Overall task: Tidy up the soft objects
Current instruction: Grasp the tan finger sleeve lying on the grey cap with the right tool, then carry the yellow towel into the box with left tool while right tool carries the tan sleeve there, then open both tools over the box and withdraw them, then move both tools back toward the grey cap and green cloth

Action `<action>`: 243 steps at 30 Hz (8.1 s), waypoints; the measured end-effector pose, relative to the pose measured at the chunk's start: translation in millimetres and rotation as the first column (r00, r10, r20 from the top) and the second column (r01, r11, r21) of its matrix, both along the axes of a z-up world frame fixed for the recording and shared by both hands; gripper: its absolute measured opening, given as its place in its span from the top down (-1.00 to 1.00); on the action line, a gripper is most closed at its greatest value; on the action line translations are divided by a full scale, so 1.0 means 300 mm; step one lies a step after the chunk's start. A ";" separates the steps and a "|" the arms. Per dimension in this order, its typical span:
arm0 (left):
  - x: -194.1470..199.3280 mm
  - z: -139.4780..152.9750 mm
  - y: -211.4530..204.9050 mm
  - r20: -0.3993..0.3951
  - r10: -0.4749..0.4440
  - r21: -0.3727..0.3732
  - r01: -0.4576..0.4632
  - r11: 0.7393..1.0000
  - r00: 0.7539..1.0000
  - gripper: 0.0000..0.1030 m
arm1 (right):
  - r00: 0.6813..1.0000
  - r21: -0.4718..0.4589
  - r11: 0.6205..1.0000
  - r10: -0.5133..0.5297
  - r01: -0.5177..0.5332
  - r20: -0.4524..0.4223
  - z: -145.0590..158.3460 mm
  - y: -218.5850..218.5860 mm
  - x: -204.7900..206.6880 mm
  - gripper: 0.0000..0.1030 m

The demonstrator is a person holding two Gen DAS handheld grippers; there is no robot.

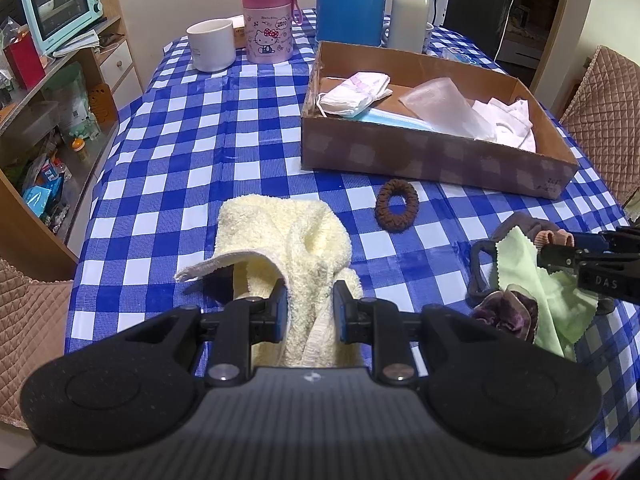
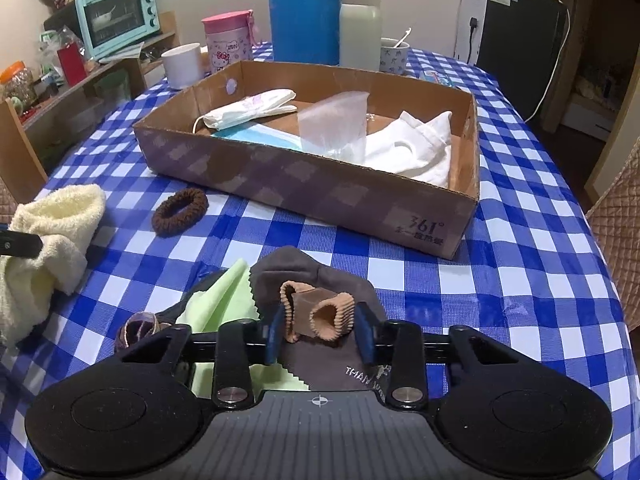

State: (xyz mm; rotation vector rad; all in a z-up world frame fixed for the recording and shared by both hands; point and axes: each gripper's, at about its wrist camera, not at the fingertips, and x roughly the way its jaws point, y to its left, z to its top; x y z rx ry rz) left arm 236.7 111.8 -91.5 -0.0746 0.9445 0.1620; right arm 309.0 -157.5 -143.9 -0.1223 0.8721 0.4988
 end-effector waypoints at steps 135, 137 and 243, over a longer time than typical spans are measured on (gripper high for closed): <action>0.979 -0.086 -0.333 0.079 -0.418 0.048 0.415 0.908 0.905 0.75 | 0.983 0.208 0.963 -0.179 0.170 0.025 0.122 -0.142 0.595 -0.02; 0.978 -0.132 -0.320 0.034 -0.401 0.030 0.400 0.916 0.915 0.76 | 0.985 0.206 0.965 -0.169 0.163 0.014 0.108 -0.143 0.592 -0.02; -0.078 -0.033 -0.315 -0.117 -0.161 -0.138 0.144 0.980 0.980 0.38 | 0.976 0.165 0.975 0.171 -0.148 -0.137 0.051 -0.038 -0.229 0.18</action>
